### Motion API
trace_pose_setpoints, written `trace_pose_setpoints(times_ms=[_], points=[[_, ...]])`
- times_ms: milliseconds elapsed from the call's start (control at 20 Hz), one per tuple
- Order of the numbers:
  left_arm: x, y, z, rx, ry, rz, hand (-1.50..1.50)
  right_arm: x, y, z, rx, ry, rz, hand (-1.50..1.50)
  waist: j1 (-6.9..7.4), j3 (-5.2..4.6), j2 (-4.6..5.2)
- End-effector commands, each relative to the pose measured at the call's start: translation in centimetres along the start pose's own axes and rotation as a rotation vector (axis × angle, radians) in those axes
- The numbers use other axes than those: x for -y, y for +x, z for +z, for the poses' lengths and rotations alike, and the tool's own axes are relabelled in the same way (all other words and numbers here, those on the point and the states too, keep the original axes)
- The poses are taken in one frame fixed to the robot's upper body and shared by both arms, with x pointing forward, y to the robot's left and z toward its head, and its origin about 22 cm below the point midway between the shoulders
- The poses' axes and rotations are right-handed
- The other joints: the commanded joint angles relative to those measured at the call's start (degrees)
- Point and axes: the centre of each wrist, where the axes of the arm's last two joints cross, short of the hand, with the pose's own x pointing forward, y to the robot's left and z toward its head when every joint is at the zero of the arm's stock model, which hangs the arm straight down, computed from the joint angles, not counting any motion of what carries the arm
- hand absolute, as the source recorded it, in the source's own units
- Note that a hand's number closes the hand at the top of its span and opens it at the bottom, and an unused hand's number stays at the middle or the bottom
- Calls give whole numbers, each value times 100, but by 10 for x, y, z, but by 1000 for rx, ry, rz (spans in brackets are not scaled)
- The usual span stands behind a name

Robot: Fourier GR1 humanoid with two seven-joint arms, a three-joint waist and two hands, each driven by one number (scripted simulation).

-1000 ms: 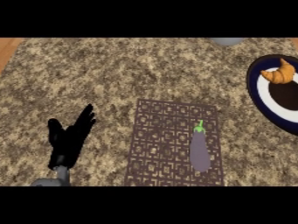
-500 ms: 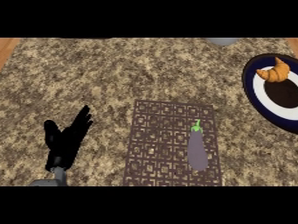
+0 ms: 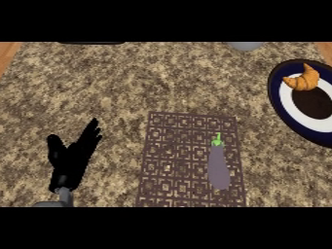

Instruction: Pick the croissant from the placemat and place it in the plate

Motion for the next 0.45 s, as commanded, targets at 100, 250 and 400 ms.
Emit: trace_pose_setpoints(times_ms=[100, 250, 400], points=[[6, -1, 3, -1, 3, 4, 0, 27, -5, 28, 60, 66, 28, -150, -16, 3, -12], [5, -6, 12, -16, 3, 0, 0, 21, -17, 45, 43, 54, 16, -150, -26, -1, -25], [-12, -7, 1, -9, 19, -2, 0, 20, -20, 49, 41, 49, 42, -150, -61, -10, -29]])
